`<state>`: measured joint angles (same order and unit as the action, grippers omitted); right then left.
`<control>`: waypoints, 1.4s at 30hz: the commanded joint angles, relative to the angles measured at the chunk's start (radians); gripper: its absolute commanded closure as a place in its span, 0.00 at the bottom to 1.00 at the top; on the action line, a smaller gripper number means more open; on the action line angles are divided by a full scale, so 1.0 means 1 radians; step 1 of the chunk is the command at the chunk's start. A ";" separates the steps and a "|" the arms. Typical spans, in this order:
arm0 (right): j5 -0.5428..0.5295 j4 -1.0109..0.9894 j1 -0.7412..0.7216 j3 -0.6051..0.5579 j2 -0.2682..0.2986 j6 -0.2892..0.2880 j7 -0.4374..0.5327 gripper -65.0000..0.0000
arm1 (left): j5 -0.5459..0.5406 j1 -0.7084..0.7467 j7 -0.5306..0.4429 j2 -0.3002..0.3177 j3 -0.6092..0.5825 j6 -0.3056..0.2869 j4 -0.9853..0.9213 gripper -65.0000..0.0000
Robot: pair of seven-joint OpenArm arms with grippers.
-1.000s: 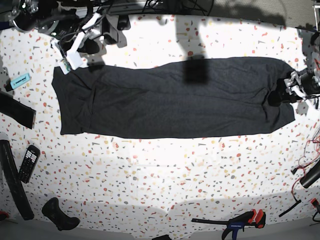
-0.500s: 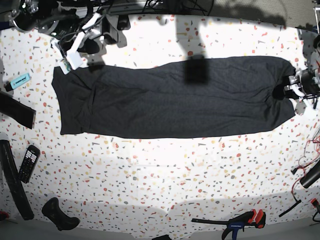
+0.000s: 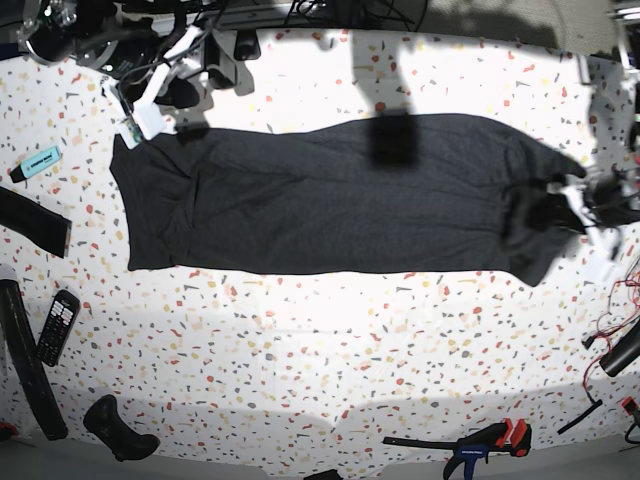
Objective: Fold the T-shirt properly
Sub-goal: 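Grasp the strip end with the left gripper and lift it, then fold the lifted strip end over toward the middle with the left gripper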
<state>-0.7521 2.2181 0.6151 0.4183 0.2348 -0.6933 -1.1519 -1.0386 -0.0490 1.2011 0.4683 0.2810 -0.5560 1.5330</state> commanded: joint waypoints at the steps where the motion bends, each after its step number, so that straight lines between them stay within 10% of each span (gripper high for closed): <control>1: -0.019 0.021 0.000 0.005 0.006 -0.005 0.018 0.43 | -0.004 -0.014 -0.025 -0.011 0.006 -0.005 0.042 1.00; 8: -0.044 0.021 0.000 0.005 0.006 -0.005 0.018 0.43 | 0.237 -0.006 -0.098 -0.247 0.006 0.051 0.071 1.00; 23: -0.064 0.021 0.000 0.005 0.006 -0.005 0.017 0.43 | 0.265 0.037 -0.162 -0.508 0.006 0.048 0.071 1.00; 42: -0.064 0.021 0.000 0.005 0.007 -0.005 0.017 0.43 | 0.264 0.038 -0.181 -0.573 0.005 0.048 0.071 1.00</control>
<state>-0.7921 2.2181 0.6151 0.4183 0.2352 -0.6933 -1.1522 -0.7471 0.0051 1.0397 -0.1020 0.2874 -0.5007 1.5875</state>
